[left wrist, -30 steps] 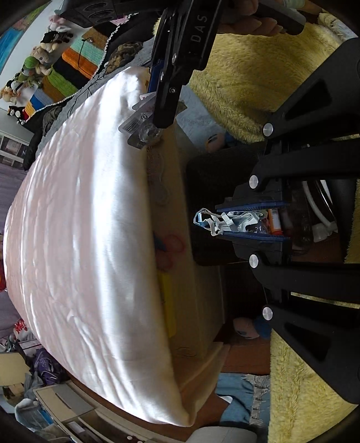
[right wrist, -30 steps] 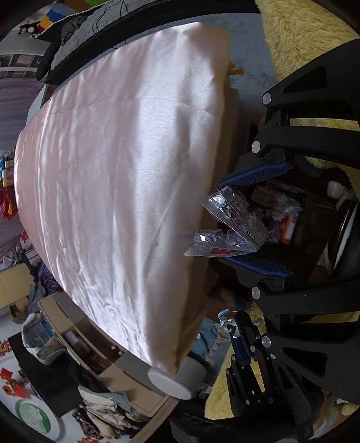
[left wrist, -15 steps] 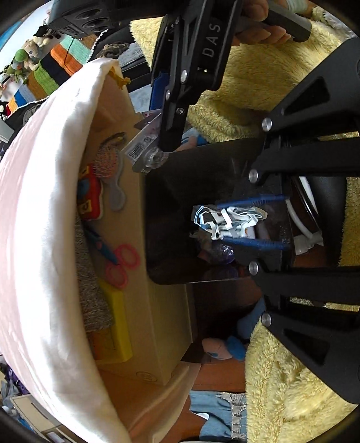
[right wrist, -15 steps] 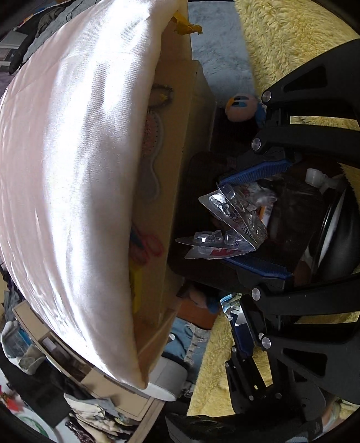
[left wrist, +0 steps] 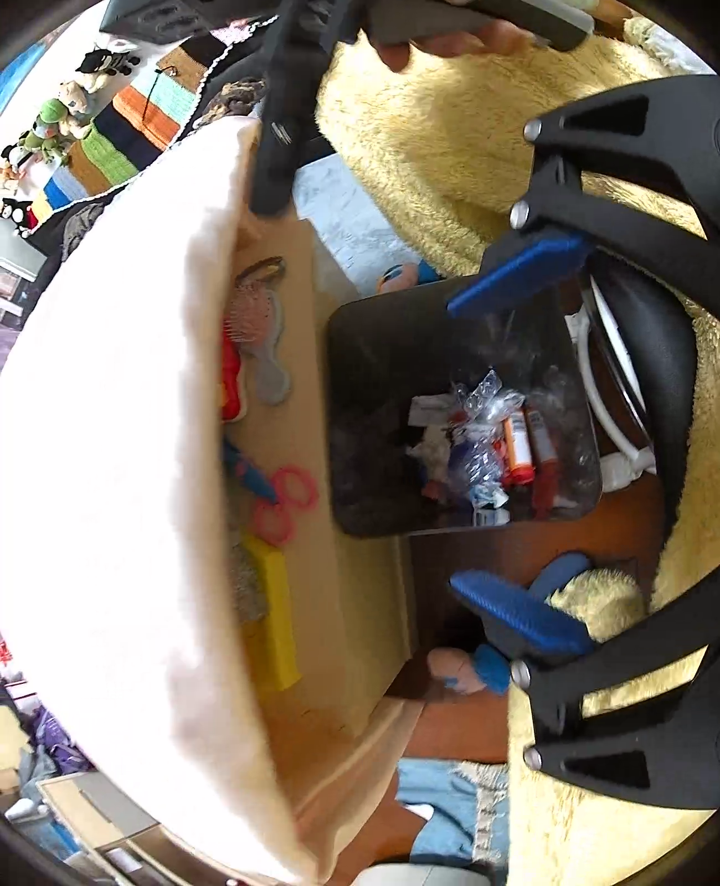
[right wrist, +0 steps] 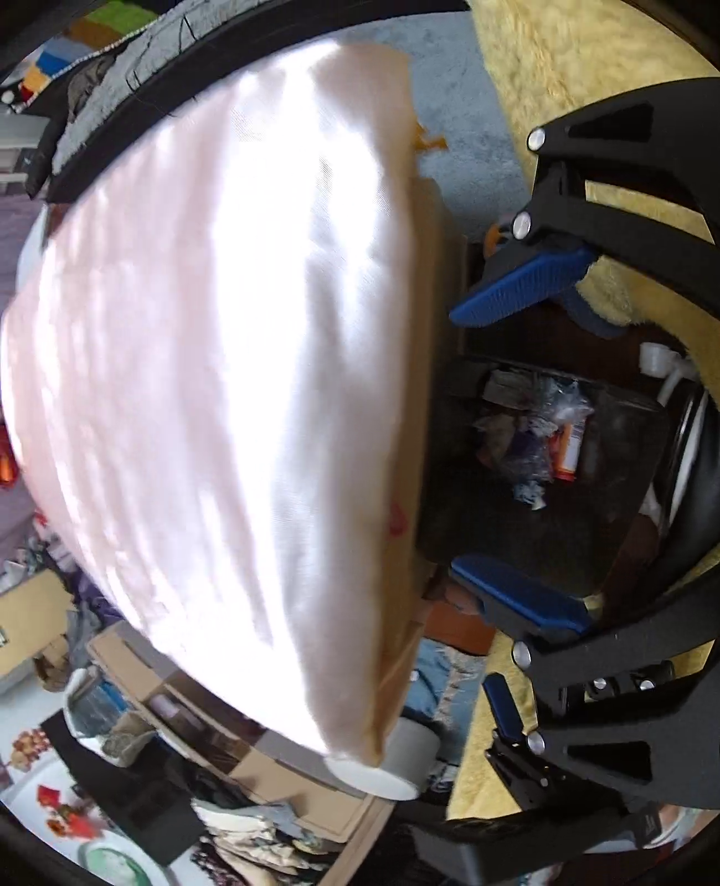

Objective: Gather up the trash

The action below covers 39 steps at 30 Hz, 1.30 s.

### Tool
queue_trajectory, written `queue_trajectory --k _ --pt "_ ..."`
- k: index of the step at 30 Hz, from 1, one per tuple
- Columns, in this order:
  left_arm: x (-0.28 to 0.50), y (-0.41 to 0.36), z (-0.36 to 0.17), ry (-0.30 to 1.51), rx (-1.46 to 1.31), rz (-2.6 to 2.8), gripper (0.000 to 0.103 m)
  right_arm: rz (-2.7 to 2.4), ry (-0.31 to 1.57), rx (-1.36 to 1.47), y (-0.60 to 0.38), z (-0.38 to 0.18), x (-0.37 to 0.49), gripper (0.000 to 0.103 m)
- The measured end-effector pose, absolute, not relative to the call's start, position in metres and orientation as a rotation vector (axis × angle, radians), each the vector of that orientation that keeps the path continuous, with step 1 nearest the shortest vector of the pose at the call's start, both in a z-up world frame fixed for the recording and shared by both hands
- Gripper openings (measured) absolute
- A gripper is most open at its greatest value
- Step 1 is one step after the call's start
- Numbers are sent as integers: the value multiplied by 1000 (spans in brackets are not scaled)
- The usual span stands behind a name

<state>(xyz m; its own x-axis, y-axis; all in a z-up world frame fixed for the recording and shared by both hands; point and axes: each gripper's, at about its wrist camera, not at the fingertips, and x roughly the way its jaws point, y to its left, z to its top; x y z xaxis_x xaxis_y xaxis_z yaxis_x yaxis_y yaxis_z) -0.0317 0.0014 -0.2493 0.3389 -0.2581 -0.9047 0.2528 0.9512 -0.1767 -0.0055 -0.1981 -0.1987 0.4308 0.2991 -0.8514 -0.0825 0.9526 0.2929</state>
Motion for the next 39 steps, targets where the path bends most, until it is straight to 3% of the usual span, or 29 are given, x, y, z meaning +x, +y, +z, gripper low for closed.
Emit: queue_trajectory --k 2,25,39 --pt "-30 5 -235 1150 -12 -327 95 220 1054 215 -206 -183 -5 100" --pt "15 17 -31 629 28 -158 95 -1 602 48 -225 -21 12 100" --pt "22 14 -6 593 26 -120 95 -50 553 72 -223 3 12 100"
